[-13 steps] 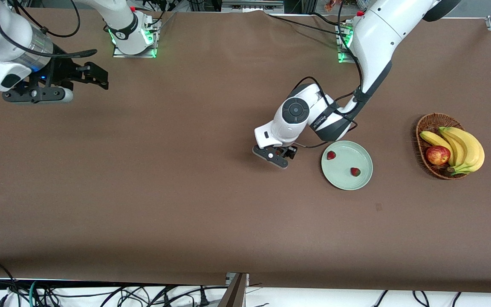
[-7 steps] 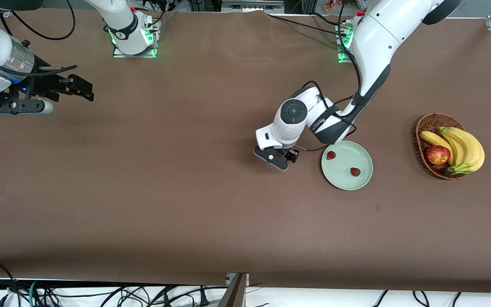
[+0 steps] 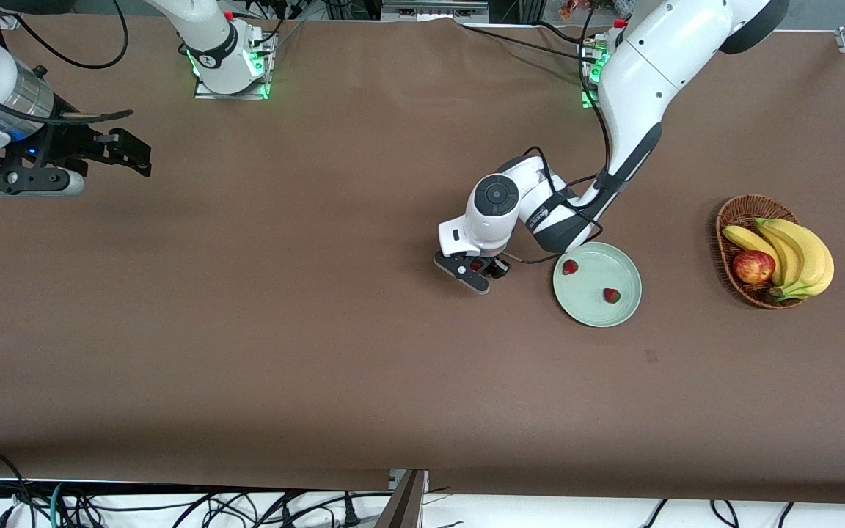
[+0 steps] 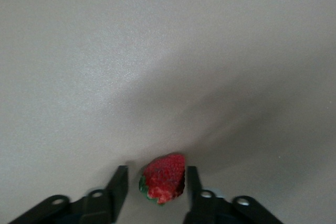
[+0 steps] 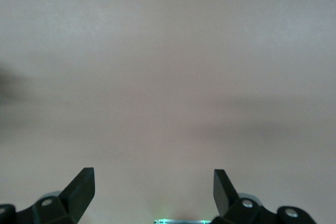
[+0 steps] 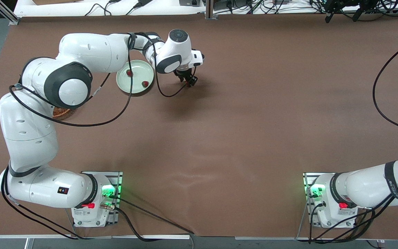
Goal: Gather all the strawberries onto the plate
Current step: 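Grasp the third strawberry with the left gripper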
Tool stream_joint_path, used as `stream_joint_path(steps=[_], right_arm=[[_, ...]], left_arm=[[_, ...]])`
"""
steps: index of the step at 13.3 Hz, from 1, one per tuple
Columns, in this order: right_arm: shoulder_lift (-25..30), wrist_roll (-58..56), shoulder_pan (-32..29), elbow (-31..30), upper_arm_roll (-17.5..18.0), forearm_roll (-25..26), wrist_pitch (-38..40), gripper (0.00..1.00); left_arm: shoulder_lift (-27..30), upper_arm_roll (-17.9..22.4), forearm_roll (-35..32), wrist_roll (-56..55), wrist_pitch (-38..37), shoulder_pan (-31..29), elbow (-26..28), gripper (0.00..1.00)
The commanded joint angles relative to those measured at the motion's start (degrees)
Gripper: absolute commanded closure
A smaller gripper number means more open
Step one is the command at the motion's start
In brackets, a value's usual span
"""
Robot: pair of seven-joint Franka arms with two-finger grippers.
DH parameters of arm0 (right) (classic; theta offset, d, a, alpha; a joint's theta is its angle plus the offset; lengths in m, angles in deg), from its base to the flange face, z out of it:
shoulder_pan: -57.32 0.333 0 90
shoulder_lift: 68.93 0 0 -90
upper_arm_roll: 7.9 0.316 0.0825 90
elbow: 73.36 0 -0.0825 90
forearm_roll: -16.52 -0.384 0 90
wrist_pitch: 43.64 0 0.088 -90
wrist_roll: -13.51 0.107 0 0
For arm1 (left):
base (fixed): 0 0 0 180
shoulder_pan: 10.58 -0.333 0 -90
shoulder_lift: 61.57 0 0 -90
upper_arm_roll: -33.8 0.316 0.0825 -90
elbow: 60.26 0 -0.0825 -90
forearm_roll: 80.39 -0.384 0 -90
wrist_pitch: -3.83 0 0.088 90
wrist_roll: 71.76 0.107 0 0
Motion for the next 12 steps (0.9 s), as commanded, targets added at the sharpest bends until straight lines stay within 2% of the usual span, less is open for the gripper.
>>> stream_joint_path(steps=[1,4,7,10,12], right_arm=[[0.1,-1.6,-0.5,1.7,0.9,1.7,2.4,0.00],[-0.1,-1.0,1.4,1.7,1.2,5.0,1.7,0.00],[-0.2,-0.9,1.8,2.1,0.9,4.7,2.2,0.00],[0.1,-1.3,1.7,2.3,0.6,2.4,4.4,0.00],[0.1,-1.5,1.7,2.4,0.6,1.7,4.4,0.00]], left_arm=[[0.6,-0.1,-1.6,-0.3,0.0,-0.1,-0.1,0.97],[3.6,-0.6,-0.9,-0.3,-2.0,-1.7,-0.3,0.97],[6.7,-4.6,0.0,0.1,-8.8,-5.5,-1.5,0.97],[7.5,-13.7,2.5,7.3,-15.1,-16.5,-3.7,0.97],[7.4,-16.4,6.1,17.1,-17.6,-22.6,-4.9,0.96]])
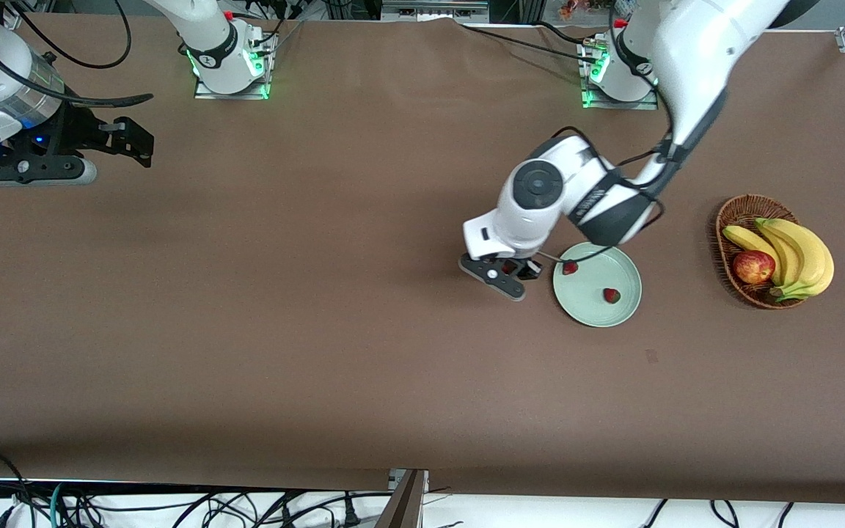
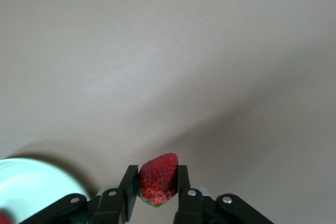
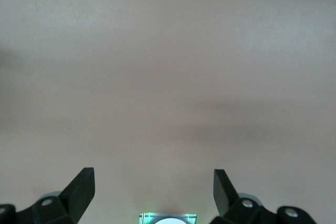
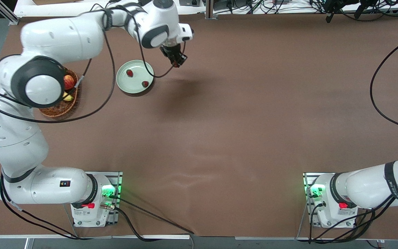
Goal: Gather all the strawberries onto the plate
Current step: 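Lower the strawberry onto the plate and open the left gripper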
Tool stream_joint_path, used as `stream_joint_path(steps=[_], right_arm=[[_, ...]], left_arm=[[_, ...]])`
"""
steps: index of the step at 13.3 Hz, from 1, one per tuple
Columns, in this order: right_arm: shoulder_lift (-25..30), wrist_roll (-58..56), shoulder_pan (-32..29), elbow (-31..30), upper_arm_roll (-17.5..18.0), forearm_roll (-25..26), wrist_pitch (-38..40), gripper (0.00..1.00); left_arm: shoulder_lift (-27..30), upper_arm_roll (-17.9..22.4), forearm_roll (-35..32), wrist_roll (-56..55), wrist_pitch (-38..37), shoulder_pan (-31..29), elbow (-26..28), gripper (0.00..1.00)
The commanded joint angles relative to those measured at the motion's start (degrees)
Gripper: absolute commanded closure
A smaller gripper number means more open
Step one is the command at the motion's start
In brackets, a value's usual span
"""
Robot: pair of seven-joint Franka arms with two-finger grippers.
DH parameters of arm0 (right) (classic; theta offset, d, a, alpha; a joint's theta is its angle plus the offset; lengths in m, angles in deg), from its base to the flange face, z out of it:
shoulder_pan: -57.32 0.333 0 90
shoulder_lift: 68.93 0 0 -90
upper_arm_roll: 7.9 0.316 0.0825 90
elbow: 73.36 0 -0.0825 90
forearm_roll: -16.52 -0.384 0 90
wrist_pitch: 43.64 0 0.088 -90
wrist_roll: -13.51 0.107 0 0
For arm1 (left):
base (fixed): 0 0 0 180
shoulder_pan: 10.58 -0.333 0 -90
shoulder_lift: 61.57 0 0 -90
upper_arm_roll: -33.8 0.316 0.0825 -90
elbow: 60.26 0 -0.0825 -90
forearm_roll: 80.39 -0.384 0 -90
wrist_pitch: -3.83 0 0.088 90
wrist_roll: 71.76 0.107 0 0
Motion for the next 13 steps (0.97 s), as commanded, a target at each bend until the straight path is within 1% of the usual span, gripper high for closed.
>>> stream_joint_path(steps=[1,3,5,9,10,11,12,13], right_arm=[[0.1,-0.3,0.1,1.0,-0.3,-1.2,1.4,0.00],[-0.1,-0.2,0.1,1.0,-0.3,-0.8,1.0,0.00],[-0.2,-0.1,-0.2,1.0,-0.3,-0.7,0.8,0.00],[-1.0,-0.2,-0.2,1.3,-0.3,-0.6,0.1,0.00],[-1.0,-0.2,-0.2,1.3,-0.3,-0.6,0.1,0.00],[-1.0,-0.2,-0.2,1.3,-0.3,-0.6,0.1,0.00],[-1.0,-0.1,-0.2,1.3,-0.3,-0.6,0.2,0.00],[-1.0,-0.1,-0.3,1.3,-0.4,-0.6,0.2,0.00]], left_arm=[[0.1,-3.1,4.9,13.9,-2.5,-7.7,-0.8,0.96],[0.1,-3.1,6.5,22.9,-2.8,-10.2,-0.7,0.96],[-0.4,-3.0,6.6,33.6,-5.4,-12.5,-0.6,0.95],[-2.3,-2.6,6.6,55.6,-5.6,-21.2,3.8,0.94],[-2.9,-2.6,6.6,58.3,-5.4,-23.1,4.8,0.89],[-3.1,-2.6,6.5,59.0,-4.9,-23.9,5.9,0.64],[-3.0,-2.6,6.4,59.2,-4.9,-23.9,6.1,0.01],[-2.6,-2.8,6.4,59.2,-4.9,-23.9,6.1,0.00]])
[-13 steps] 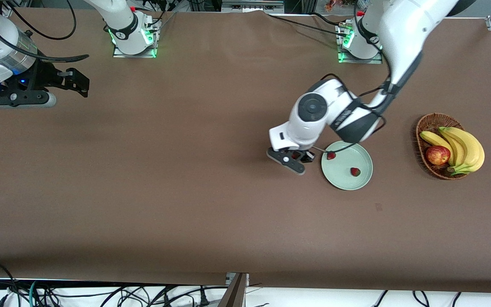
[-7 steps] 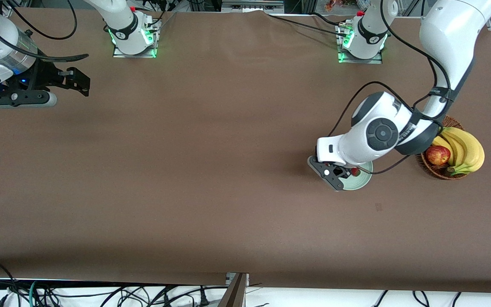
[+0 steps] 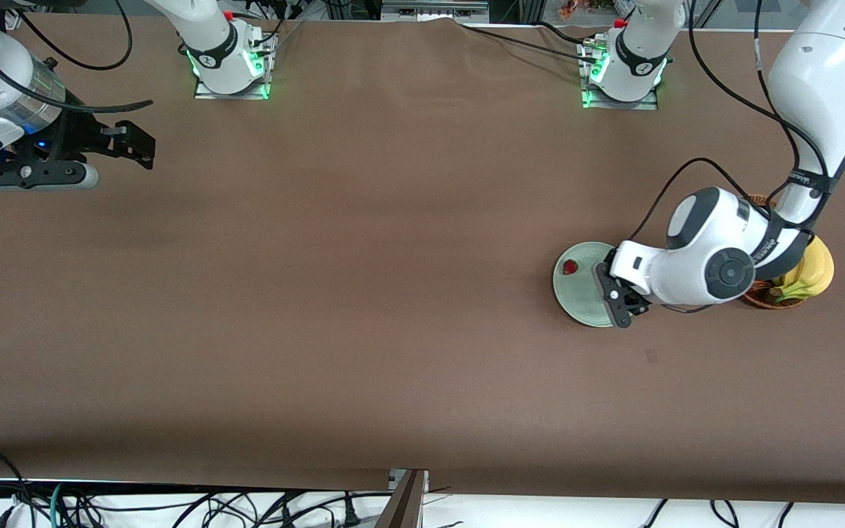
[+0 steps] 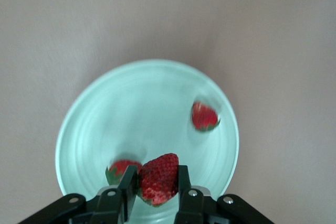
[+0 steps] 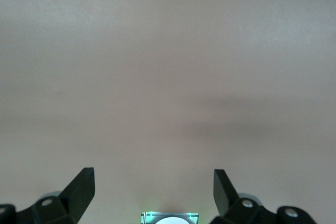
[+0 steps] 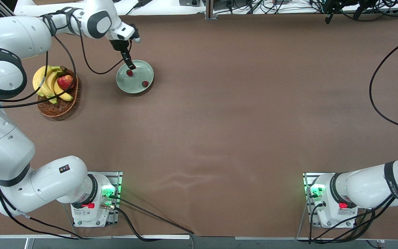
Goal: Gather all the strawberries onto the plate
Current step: 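Lower the strawberry onto the plate and open the left gripper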
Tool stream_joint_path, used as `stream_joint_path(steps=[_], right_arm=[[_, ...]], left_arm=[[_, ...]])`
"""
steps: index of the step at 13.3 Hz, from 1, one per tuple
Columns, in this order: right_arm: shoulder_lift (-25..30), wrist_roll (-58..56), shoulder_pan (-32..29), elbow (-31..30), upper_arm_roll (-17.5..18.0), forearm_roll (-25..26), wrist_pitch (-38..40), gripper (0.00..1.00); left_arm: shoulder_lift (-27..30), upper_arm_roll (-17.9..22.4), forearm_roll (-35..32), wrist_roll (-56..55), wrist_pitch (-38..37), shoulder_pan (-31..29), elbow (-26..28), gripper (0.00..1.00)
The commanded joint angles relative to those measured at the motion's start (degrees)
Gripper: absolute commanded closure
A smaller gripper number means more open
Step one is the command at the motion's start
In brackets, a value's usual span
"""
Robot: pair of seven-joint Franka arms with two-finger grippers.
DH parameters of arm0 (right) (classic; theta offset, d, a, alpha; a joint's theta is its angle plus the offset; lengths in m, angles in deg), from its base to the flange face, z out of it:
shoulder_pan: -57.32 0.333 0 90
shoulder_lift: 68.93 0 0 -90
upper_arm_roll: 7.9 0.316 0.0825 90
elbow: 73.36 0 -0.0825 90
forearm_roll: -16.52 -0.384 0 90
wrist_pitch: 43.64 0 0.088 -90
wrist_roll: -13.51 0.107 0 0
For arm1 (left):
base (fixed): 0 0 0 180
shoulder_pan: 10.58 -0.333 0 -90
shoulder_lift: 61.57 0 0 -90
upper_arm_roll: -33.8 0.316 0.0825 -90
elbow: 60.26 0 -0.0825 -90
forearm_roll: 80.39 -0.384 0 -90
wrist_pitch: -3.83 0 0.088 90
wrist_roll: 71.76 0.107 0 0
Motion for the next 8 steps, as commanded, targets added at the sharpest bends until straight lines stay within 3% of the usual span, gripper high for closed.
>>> stream_joint_path(steps=[1,5,8], right_arm=[[-0.4,-0.1,-0.2,1.3,-0.1,-0.4,0.4,0.00],[-0.4,-0.1,-0.2,1.3,-0.1,-0.5,0.4,0.00],[-0.4,-0.1,0.0,1.3,0.0,-0.4,0.3,0.00]], left_arm=[[1.6,-1.5,1.1,1.1,-0.3,0.0,0.5,0.00],[2.7,-2.9,4.3,0.1,-3.3,-0.2,-2.4,0.00],[2.9,-3.8,7.7,-5.8,-14.4,1.4,-11.3,0.00]])
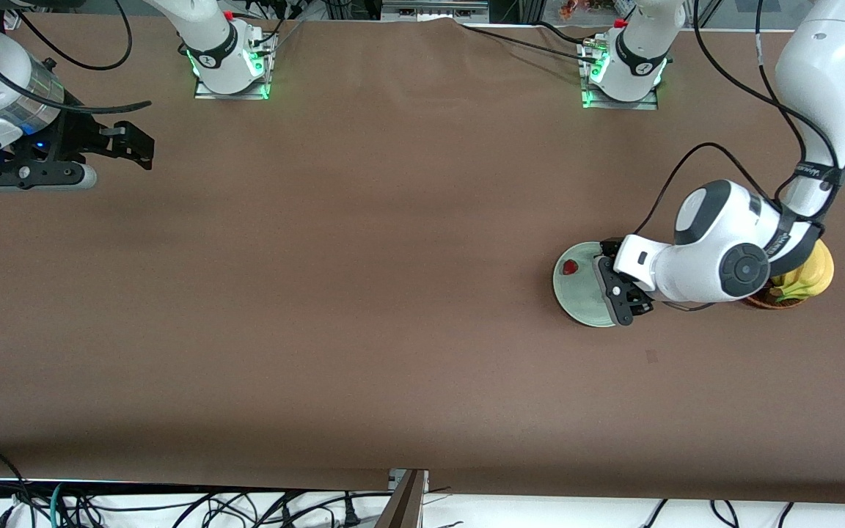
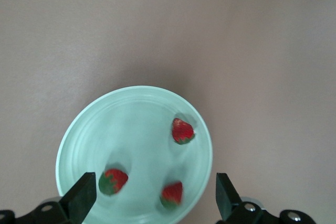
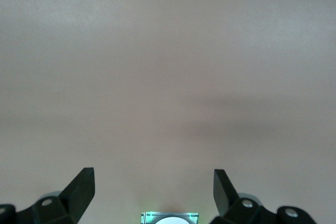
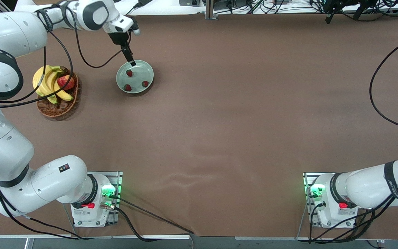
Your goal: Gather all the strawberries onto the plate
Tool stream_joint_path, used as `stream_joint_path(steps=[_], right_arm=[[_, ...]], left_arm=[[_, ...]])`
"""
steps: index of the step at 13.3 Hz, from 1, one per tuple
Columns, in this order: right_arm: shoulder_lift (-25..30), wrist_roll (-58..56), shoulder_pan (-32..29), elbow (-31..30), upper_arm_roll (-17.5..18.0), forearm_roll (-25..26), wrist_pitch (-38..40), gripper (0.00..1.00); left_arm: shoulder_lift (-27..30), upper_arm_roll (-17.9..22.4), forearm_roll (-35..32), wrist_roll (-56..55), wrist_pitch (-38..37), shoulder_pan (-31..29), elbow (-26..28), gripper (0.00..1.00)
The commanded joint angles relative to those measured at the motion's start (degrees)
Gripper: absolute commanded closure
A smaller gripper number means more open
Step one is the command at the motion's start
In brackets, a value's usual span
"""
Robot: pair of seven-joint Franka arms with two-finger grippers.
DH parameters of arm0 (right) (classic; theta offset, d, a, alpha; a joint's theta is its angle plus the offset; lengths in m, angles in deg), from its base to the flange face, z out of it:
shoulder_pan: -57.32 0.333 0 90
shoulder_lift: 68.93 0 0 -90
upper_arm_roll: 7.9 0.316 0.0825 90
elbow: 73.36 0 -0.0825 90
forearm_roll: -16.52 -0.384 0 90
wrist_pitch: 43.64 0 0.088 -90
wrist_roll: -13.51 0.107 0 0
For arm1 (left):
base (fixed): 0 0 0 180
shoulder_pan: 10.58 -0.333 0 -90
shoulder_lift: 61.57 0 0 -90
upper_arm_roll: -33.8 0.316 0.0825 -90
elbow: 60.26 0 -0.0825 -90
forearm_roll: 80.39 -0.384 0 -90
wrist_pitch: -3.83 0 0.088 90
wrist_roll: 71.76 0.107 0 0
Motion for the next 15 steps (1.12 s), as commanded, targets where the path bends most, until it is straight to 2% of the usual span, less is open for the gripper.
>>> stream_joint_path(steps=[1,3,5,7,9,12,14,15], right_arm=[[-0.4,-0.1,0.2,1.3,0.2,-0.4,0.4,0.00],[-0.3,-0.1,0.2,1.3,0.2,-0.4,0.4,0.00],[-0.4,-0.1,-0.2,1.3,0.0,-0.6,0.4,0.00],[-0.4,-0.1,-0.2,1.3,0.1,-0.5,0.4,0.00],[-0.4,-0.1,-0.2,1.3,0.0,-0.5,0.5,0.00],[-0.4,-0.1,-0.3,1.3,0.0,-0.4,0.4,0.00],[-0.4,-0.2,-0.3,1.3,0.0,-0.4,0.4,0.00],[-0.4,-0.6,-0.3,1.3,0.0,-0.2,0.3,0.00]], left_arm=[[1.2,-0.8,3.6,-7.9,-10.8,1.7,-8.3,0.00],[2.8,-2.7,3.8,-18.9,-20.4,2.0,-13.1,0.00],[6.2,-3.4,3.3,-29.0,-25.4,2.1,-15.1,0.00],[11.5,-3.2,2.9,-40.8,-26.3,2.1,-14.6,0.00],[13.5,-2.4,2.9,-54.3,-26.4,1.2,-15.0,0.00],[15.4,-2.3,-1.7,-56.9,-26.4,-2.9,-15.4,0.00],[16.9,-1.5,-1.4,-56.3,-26.1,-3.4,-15.4,0.00],[20.8,2.3,-1.4,-56.3,-25.5,-1.0,-14.8,0.00]])
